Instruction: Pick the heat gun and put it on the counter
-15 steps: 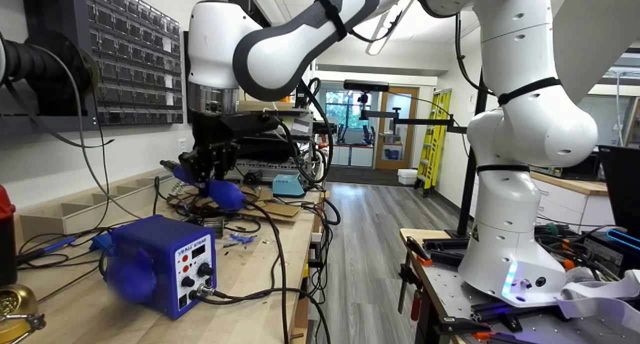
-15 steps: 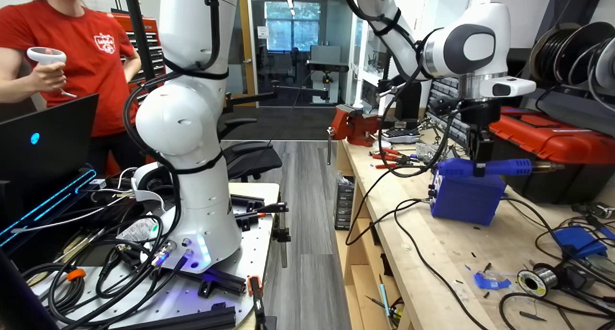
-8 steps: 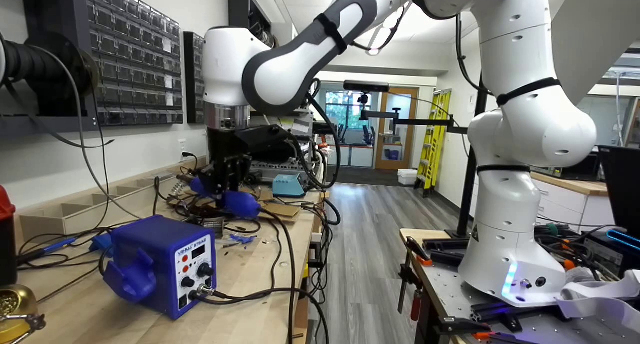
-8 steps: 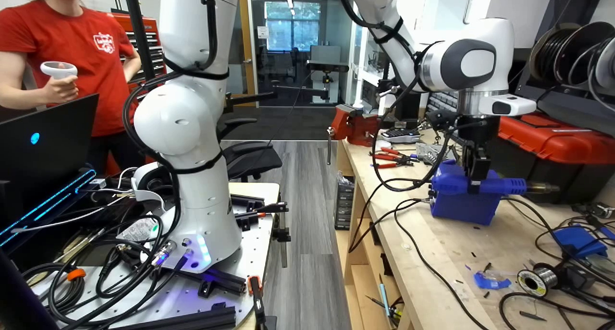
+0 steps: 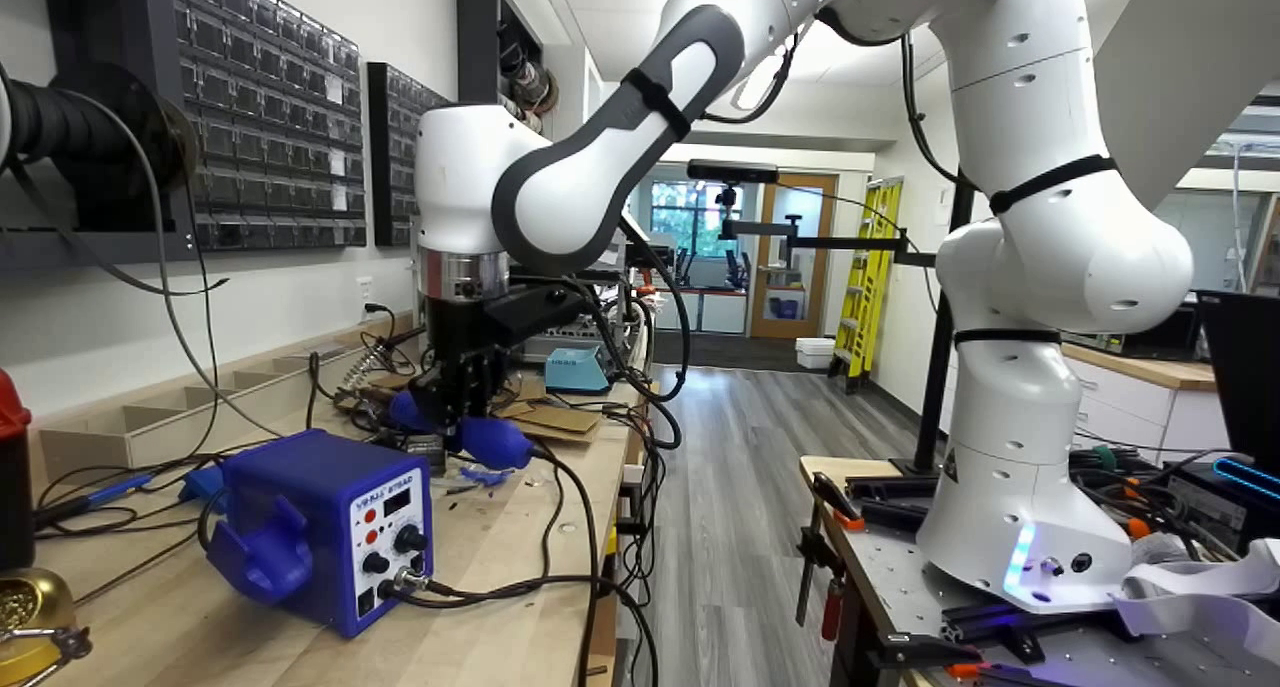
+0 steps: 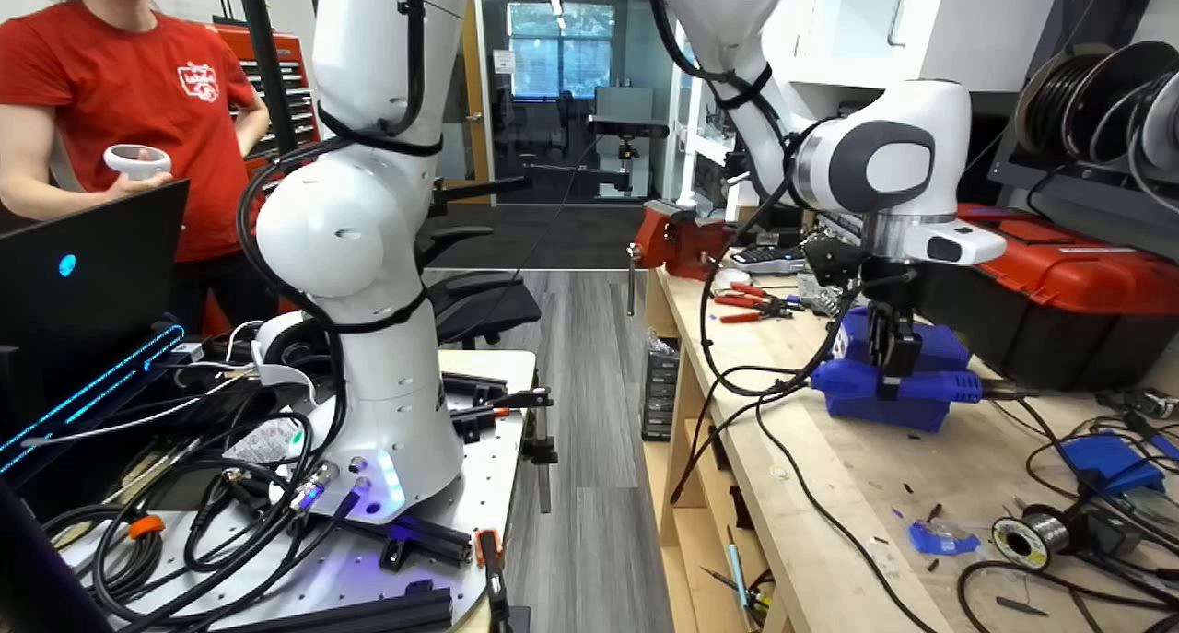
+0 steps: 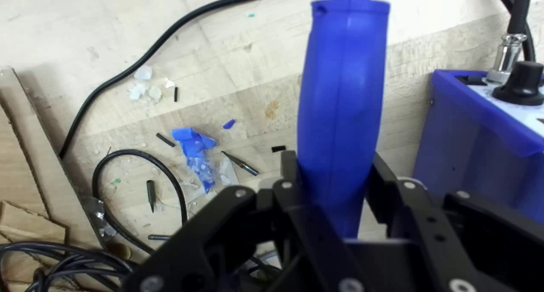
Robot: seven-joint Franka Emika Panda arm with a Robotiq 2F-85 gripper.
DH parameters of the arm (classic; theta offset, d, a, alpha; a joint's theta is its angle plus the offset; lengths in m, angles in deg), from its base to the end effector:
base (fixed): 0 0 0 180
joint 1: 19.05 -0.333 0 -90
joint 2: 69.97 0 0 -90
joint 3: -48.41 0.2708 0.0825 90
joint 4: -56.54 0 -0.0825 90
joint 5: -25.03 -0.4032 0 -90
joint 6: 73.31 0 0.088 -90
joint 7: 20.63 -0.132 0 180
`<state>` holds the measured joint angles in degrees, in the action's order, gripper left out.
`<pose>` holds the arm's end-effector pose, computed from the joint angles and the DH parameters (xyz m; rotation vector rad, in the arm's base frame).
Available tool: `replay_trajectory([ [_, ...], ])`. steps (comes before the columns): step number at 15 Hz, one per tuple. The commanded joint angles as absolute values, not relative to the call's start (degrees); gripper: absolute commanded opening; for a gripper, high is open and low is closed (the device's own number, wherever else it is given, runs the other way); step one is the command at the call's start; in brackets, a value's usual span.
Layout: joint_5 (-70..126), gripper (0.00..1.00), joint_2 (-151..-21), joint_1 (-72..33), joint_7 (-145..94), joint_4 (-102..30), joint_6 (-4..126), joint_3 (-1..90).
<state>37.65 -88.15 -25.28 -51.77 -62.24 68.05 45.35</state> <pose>0.5958 0.0294 0.2018 2.9674 -0.4755 0.1802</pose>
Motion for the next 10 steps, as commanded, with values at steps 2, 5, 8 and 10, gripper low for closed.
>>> replay_trajectory([
  [2, 34.47, 0.15, -90.10, -24.40, -48.00, -63.01, 70.45, 44.89],
  [5, 32.55, 0.15, -92.55, -24.03, -46.42, -62.53, 71.34, 44.61],
  [8, 30.59, 0.15, -95.02, -23.55, -44.60, -61.74, 71.93, 44.42],
  [10, 29.47, 0.15, -96.46, -23.29, -43.73, -61.24, 72.29, 44.39],
])
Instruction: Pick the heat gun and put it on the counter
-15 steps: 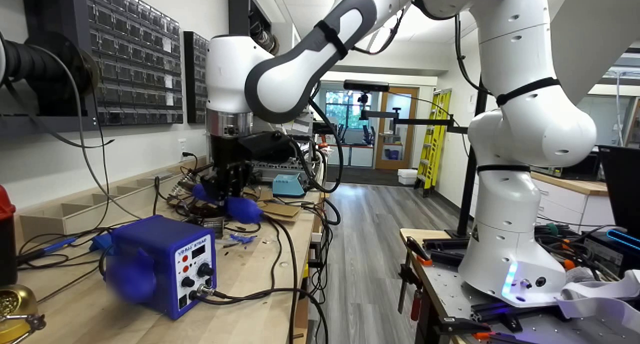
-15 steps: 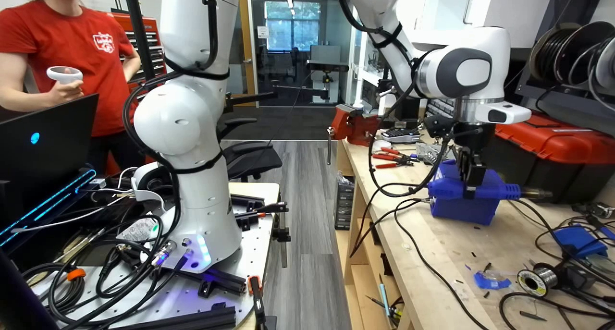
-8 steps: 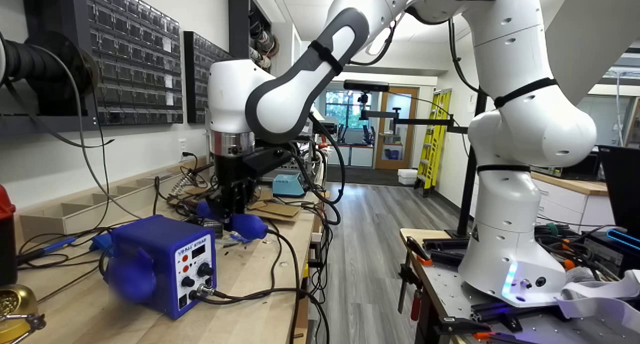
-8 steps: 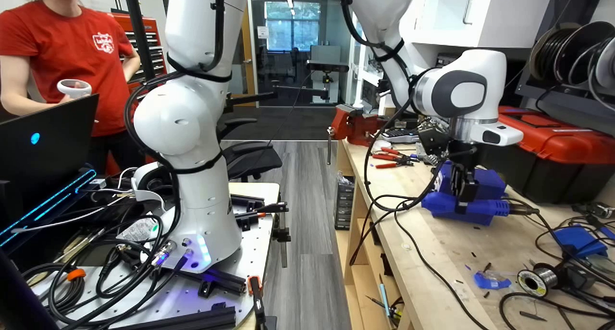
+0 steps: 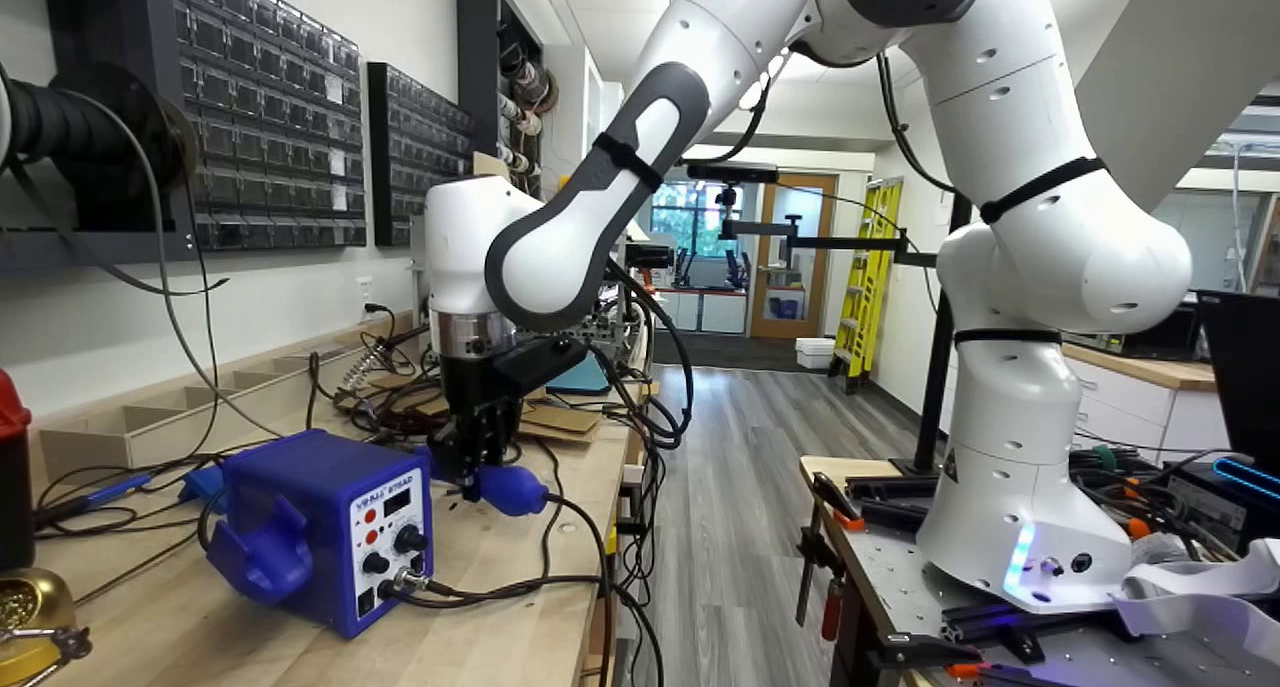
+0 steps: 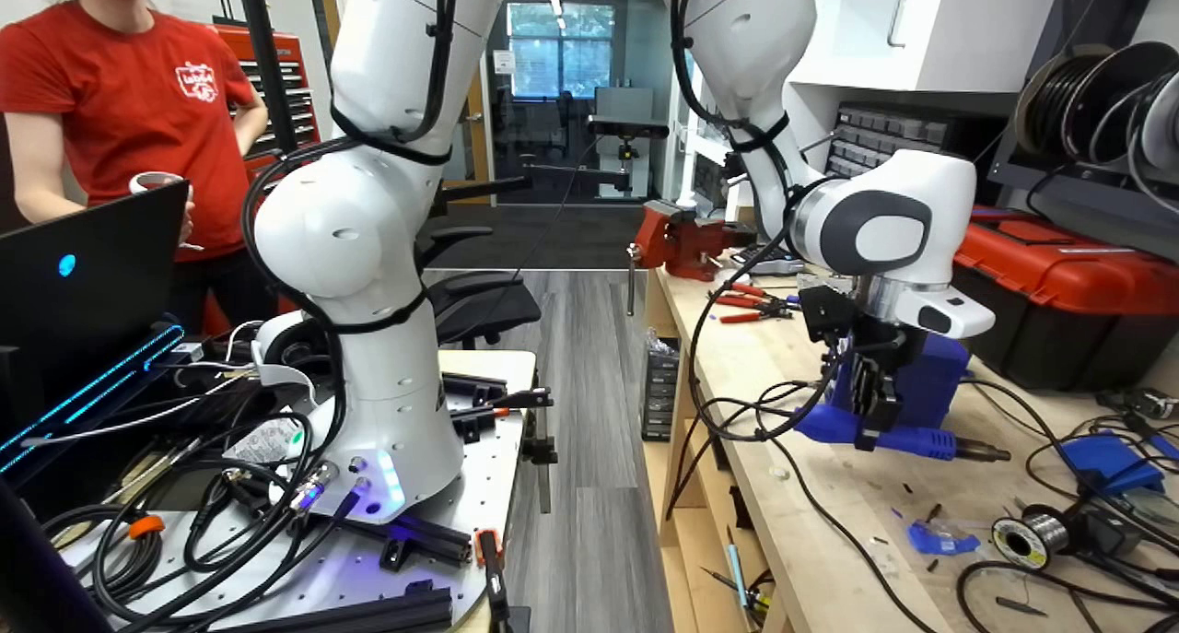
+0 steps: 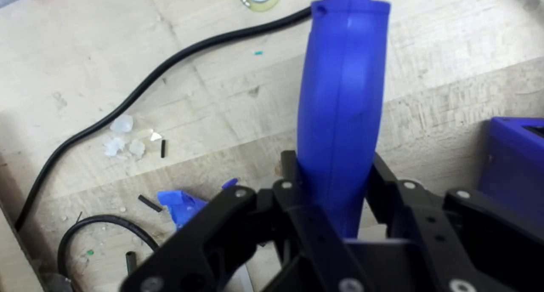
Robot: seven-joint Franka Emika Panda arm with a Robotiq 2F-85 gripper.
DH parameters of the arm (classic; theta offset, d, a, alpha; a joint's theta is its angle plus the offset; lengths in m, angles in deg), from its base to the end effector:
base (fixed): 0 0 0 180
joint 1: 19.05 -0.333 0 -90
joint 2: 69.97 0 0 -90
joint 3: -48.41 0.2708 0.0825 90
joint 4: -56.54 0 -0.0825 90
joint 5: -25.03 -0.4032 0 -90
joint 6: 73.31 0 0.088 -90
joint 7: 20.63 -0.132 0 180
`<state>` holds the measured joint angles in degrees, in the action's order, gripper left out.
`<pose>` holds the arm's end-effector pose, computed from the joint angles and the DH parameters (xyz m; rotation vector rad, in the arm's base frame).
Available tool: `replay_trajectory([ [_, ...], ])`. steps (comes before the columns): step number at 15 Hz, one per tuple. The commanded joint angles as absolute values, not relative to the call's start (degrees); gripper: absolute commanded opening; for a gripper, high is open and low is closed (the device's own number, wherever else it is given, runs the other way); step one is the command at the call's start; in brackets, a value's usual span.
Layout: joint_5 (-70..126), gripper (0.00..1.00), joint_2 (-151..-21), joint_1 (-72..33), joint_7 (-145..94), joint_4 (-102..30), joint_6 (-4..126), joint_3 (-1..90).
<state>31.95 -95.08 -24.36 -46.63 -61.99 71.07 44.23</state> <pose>0.5850 0.0089 0.1373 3.0039 -0.4989 0.0553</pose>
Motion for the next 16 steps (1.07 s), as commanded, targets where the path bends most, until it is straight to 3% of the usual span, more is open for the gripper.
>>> replay_trajectory([
  [1, 28.91, 0.15, -97.12, -23.16, -43.27, -60.95, 72.44, 44.42],
  [3, 28.16, 0.15, -98.27, -23.23, -43.02, -60.35, 72.26, 44.21],
  [4, 27.75, 0.52, -98.77, -23.28, -43.14, -59.93, 71.85, 44.15],
  [5, 27.56, 0.66, -99.10, -23.32, -43.10, -59.74, 71.82, 44.09],
  [10, 28.77, 0.97, -98.09, -24.53, -43.91, -58.83, 70.88, 43.26],
  [16, 28.67, 1.00, -98.38, -25.30, -44.64, -57.15, 71.64, 43.39],
])
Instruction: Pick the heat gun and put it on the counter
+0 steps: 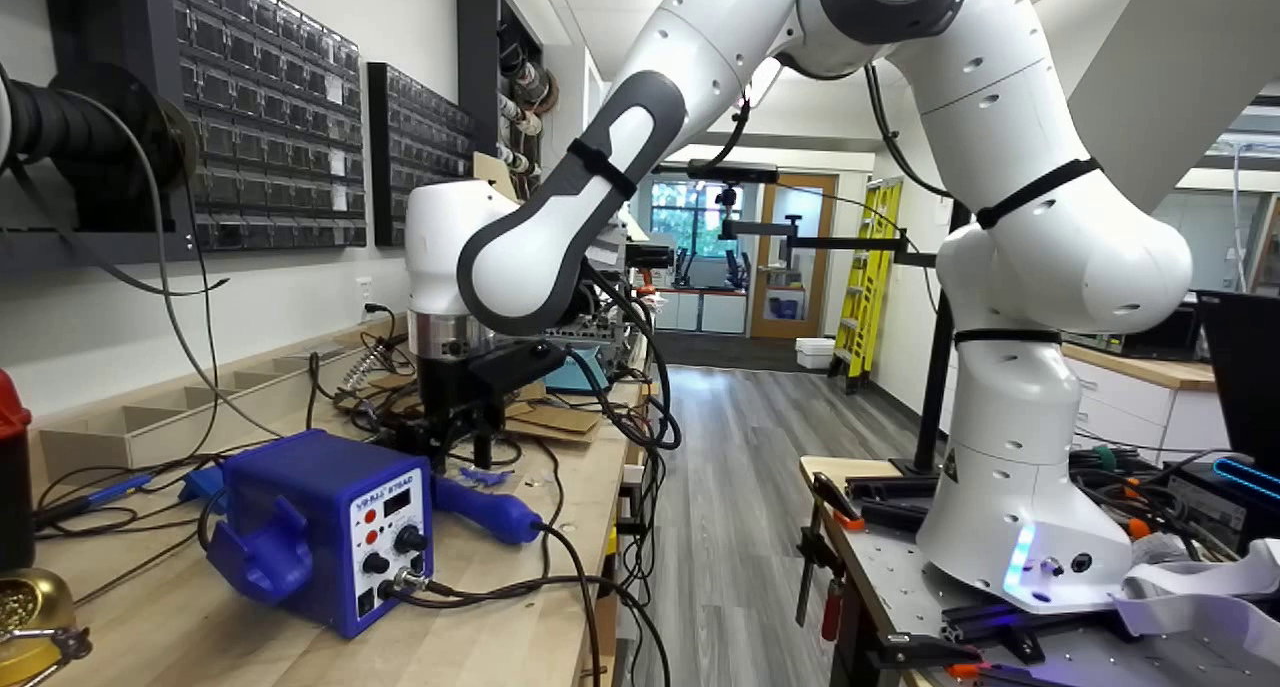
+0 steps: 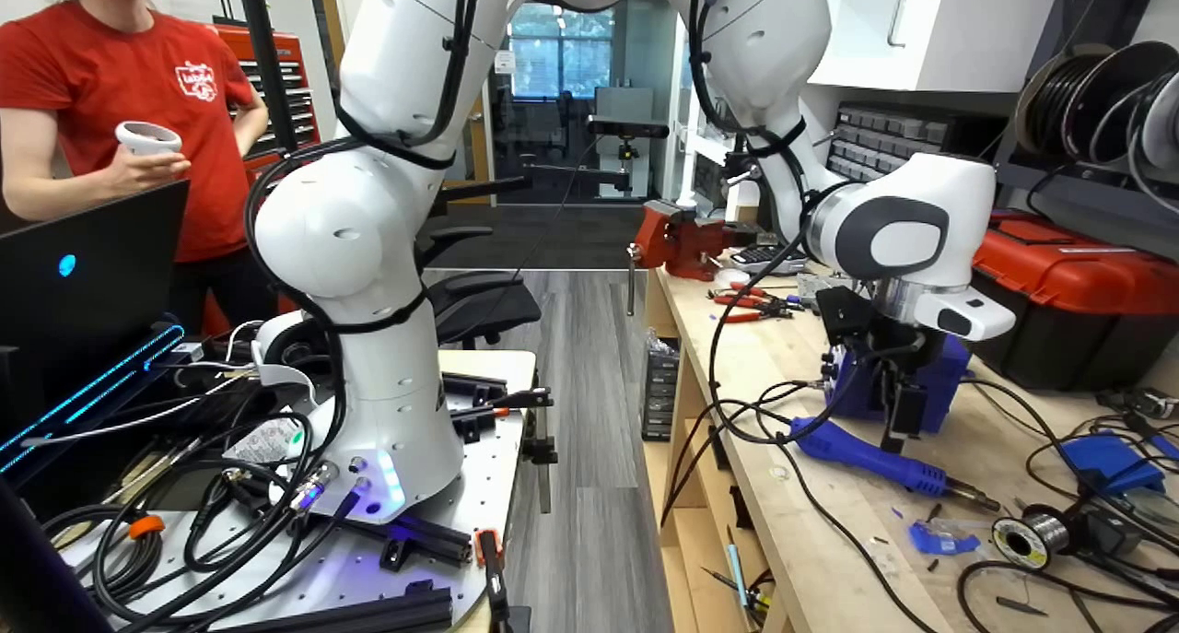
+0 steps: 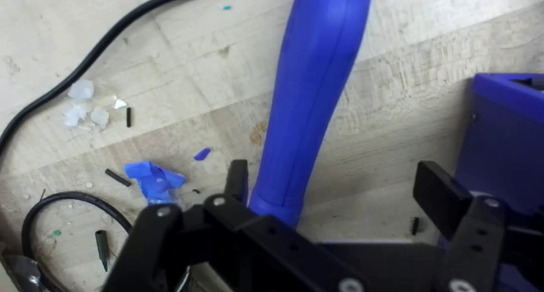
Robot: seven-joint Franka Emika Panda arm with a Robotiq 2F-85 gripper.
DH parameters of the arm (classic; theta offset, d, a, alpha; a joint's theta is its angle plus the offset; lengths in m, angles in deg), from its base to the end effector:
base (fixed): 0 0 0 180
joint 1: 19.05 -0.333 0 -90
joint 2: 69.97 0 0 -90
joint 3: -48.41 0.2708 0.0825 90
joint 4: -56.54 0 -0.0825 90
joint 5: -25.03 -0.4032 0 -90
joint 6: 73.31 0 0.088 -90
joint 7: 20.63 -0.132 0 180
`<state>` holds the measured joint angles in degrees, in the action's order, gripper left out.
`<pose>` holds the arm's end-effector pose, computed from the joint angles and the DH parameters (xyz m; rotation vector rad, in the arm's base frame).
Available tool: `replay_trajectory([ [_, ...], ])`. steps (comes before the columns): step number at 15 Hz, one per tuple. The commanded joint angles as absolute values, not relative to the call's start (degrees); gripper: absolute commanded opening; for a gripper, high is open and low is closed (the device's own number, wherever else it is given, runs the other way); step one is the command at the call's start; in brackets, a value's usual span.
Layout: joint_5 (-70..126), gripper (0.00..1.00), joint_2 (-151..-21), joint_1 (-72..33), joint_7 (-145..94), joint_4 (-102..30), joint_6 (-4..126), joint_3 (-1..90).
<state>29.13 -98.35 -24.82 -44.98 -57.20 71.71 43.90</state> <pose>0.6087 0.0116 0.1380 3.0305 -0.5124 0.1039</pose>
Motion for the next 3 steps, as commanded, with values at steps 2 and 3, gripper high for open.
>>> replay_trajectory([
  [2, 28.78, 1.00, -97.81, -25.65, -44.85, -56.87, 71.42, 43.26],
  [3, 28.82, 1.00, -97.63, -25.73, -44.88, -56.87, 71.35, 43.20],
])
